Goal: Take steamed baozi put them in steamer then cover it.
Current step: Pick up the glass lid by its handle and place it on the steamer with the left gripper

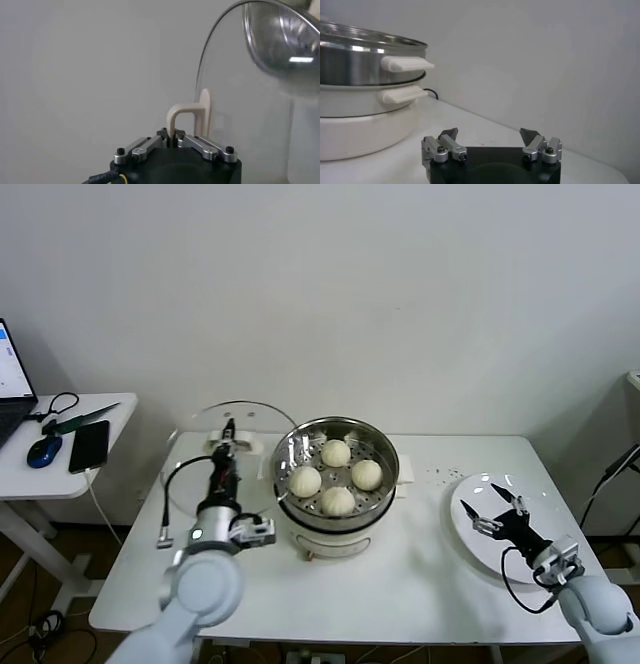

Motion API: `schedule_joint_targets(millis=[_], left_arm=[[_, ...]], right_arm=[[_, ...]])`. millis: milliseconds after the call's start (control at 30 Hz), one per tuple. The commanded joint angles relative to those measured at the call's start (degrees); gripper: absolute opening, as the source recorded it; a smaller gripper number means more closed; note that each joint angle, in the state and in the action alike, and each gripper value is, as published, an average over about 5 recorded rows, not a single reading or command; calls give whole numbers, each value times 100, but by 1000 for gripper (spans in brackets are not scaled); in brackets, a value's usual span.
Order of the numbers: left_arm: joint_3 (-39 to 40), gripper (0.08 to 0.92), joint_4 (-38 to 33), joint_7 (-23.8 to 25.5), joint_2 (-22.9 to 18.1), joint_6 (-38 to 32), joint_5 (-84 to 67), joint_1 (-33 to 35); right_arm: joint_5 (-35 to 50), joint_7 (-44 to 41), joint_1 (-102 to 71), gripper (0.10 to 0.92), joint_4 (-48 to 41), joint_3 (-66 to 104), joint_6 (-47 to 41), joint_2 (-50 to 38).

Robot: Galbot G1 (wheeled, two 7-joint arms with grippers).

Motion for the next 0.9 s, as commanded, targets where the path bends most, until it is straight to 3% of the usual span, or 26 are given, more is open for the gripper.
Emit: schedule_joint_targets(millis=[33, 400, 900], left_arm=[[1662, 150, 830, 787, -1185, 469, 862, -1261], [1815, 150, 1861, 538, -1866, 469, 955, -1417], [1766, 150, 2476, 229, -2212, 469, 748, -1427]], right_arm=[[-30, -34, 49, 823, -138, 75, 47, -17], [-57, -134, -119, 823, -200, 297, 145, 37], [-98, -181, -176, 823, -209, 360, 180, 56]])
